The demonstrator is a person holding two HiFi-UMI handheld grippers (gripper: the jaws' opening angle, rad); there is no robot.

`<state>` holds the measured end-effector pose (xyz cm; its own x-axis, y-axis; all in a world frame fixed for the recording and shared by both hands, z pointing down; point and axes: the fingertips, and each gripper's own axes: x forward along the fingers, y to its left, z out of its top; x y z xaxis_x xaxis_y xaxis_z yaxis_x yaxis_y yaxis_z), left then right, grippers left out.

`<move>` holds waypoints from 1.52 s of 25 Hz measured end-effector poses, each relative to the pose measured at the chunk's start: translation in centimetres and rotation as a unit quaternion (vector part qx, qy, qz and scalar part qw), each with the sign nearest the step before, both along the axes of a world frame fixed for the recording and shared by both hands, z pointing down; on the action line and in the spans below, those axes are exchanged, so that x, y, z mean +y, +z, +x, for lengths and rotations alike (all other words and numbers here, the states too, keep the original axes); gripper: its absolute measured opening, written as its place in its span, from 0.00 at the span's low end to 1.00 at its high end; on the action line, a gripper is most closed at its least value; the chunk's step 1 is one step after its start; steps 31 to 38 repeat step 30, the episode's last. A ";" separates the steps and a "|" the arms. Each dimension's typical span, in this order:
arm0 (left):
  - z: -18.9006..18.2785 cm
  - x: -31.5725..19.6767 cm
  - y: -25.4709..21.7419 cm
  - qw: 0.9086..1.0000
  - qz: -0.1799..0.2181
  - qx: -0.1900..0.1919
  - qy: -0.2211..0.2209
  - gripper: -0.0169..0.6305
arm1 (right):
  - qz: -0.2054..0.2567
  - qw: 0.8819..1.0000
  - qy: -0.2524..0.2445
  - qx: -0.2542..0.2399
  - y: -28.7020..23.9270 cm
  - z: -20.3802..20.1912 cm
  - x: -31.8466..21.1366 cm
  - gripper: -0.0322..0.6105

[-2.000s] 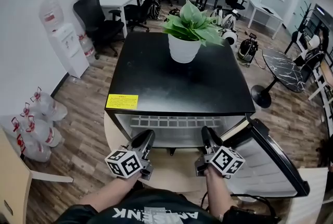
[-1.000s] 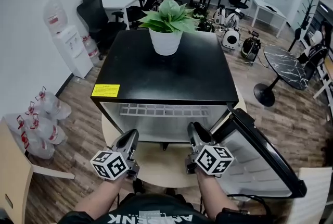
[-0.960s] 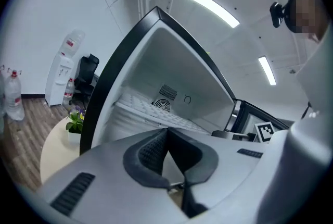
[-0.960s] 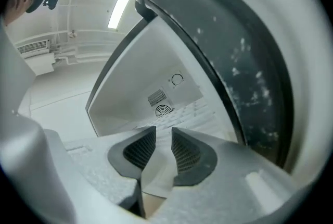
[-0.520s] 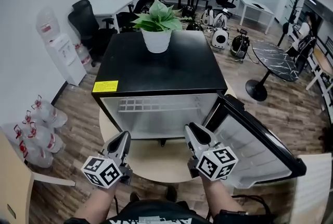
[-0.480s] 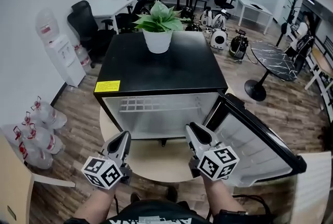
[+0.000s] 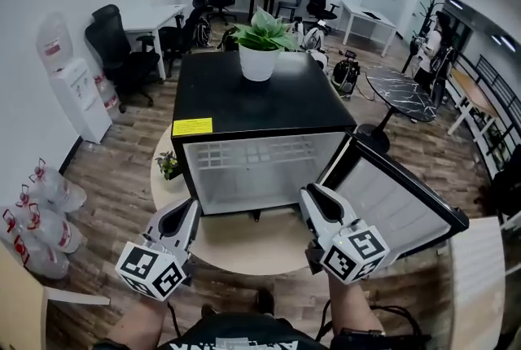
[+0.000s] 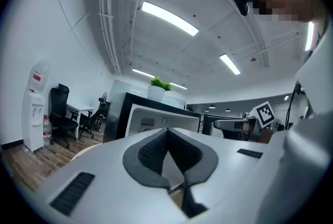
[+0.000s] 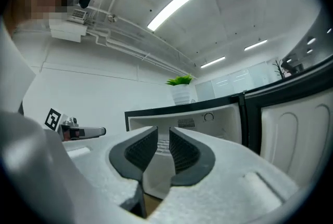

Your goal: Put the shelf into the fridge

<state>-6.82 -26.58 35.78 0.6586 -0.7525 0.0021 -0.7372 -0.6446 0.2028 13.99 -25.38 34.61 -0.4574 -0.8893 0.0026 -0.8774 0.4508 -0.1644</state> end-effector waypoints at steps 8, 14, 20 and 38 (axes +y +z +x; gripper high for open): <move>-0.3 -0.1 -2.0 1.000 0.023 -0.011 0.017 0.03 | 0.004 1.000 0.031 0.002 -1.1 -0.4 1.8 0.06; -0.1 -0.7 -3.0 1.000 0.020 0.004 0.021 0.03 | 0.009 0.999 0.040 0.022 -1.7 -0.2 2.0 0.06; 0.3 -0.6 -3.4 1.000 0.026 0.002 0.017 0.03 | 0.003 0.998 0.049 0.025 -1.9 0.4 1.6 0.06; 1.2 -1.4 -3.6 0.999 0.015 0.029 0.005 0.03 | 0.008 0.998 0.058 0.019 -2.7 2.2 0.8 0.06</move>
